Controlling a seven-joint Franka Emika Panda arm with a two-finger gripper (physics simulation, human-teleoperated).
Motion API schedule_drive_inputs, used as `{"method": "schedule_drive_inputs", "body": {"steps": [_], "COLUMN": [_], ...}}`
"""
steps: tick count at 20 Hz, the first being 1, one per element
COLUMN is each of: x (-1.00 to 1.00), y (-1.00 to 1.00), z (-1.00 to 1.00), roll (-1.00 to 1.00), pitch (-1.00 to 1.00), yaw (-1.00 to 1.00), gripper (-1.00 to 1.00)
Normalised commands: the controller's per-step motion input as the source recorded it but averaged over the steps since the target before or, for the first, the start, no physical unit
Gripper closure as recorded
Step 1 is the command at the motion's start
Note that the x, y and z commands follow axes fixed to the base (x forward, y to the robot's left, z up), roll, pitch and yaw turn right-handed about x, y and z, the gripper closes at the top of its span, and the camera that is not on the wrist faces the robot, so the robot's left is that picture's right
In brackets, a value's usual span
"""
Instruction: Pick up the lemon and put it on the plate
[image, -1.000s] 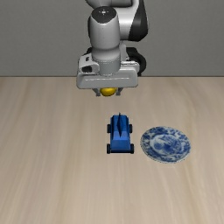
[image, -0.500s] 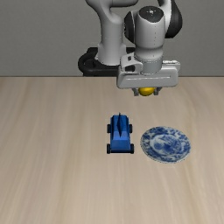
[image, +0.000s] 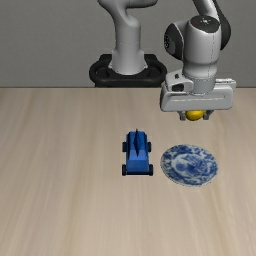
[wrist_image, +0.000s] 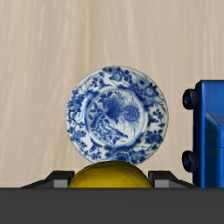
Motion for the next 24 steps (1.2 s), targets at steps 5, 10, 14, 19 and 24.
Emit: {"method": "schedule_drive_inputs", "body": {"steps": [5, 10, 14, 19, 24], "x": [0.8, 0.0, -0.5, 0.0, 0.0], "y": [0.0, 0.0, 0.0, 0.0, 0.0], "z": [-0.2, -1.0, -0.25, 0.0, 0.0], "roll": [0.0, 0.0, 0.0, 0.0, 0.0], "pitch": [0.0, 0.0, 0.0, 0.0, 0.0], "yaw": [0.0, 0.0, 0.0, 0.0, 0.0], "gripper": [1.0, 1.0, -1.0, -1.0, -1.0]}}
